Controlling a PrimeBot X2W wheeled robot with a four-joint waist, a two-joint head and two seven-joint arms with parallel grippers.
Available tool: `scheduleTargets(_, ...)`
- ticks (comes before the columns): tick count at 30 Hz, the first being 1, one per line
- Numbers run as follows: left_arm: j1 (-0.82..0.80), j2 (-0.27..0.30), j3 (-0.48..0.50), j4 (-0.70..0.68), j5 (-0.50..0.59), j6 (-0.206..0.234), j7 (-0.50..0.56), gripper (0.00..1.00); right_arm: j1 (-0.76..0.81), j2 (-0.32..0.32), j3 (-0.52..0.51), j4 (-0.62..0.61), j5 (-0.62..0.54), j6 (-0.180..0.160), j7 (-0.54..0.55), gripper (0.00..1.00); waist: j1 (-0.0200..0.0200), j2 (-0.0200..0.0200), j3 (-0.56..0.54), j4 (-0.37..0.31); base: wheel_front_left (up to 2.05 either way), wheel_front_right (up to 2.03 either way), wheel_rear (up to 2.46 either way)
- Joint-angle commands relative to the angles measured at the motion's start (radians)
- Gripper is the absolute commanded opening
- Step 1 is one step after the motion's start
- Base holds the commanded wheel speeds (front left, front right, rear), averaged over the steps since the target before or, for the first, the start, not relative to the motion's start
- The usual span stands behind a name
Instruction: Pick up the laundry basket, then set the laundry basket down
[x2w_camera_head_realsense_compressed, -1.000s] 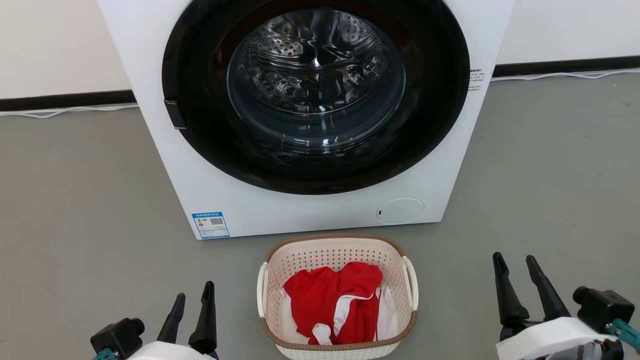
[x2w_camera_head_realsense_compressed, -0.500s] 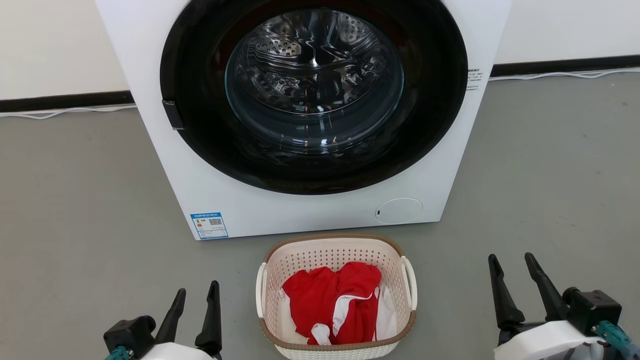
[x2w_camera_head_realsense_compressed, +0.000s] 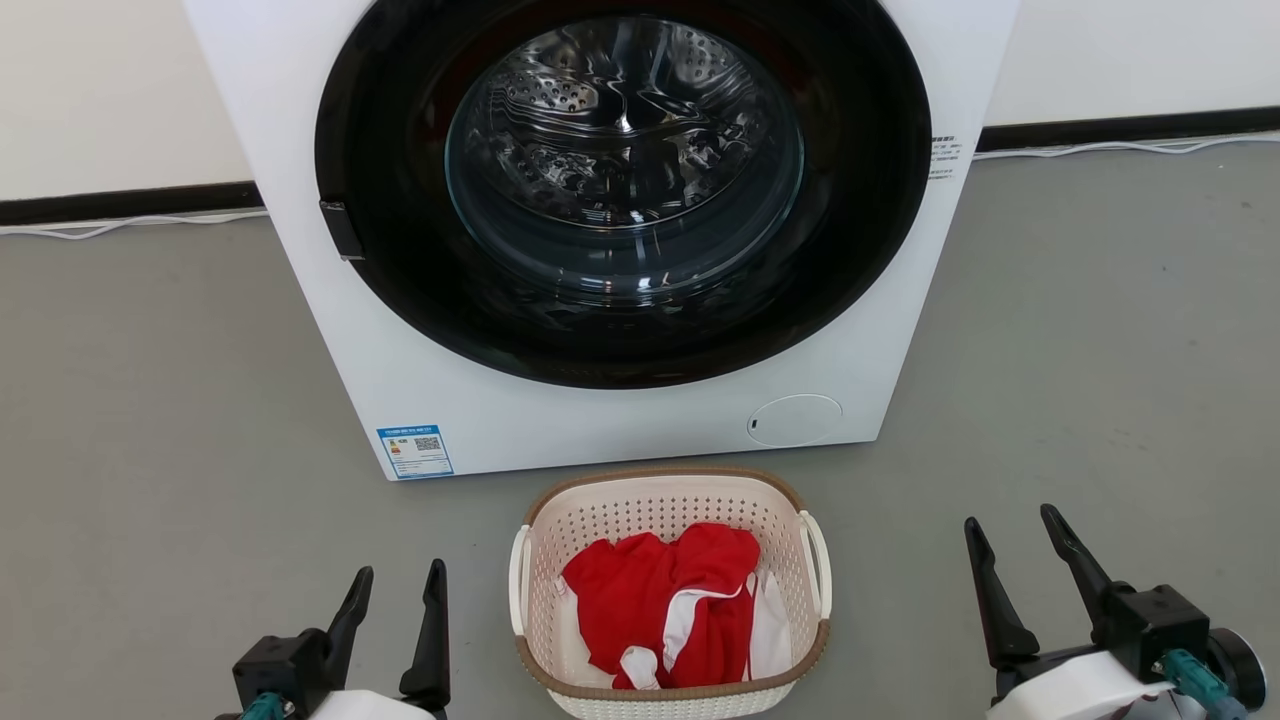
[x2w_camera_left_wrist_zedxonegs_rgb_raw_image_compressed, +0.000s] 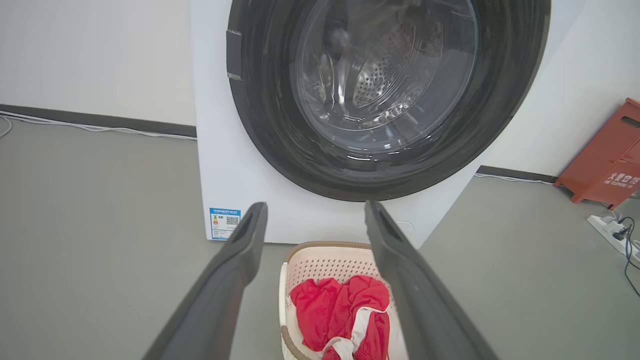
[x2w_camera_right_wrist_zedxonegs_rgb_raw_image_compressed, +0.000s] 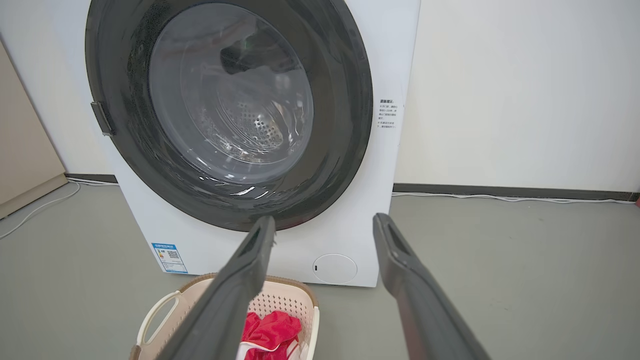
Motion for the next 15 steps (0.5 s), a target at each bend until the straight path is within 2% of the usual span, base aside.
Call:
scheduleTargets(1,-0.024,0.009,0.027,-0.025,0.04,0.004,-0.016,1.0,-0.048,-0.016,0.025,-0.019,-0.041,0.007,-0.025,1.0,0.0,0.0,0.0,-0.001,0.0,0.0,0.0)
scheduleTargets(4,-0.025,0.01,0.027,-0.023,0.066,0.003,-0.023,1.0,-0.051,-0.018,0.024,-0.014,-0.068,0.007,-0.032,1.0,0.0,0.0,0.001,-0.002,0.0,0.0,0.0)
scheduleTargets(15,-0.027,0.01,0.029,-0.012,0.059,-0.003,-0.023,1.0,-0.049,-0.014,0.02,-0.008,-0.065,0.007,-0.032,1.0,0.0,0.0,0.002,-0.003,0.0,0.0,0.0)
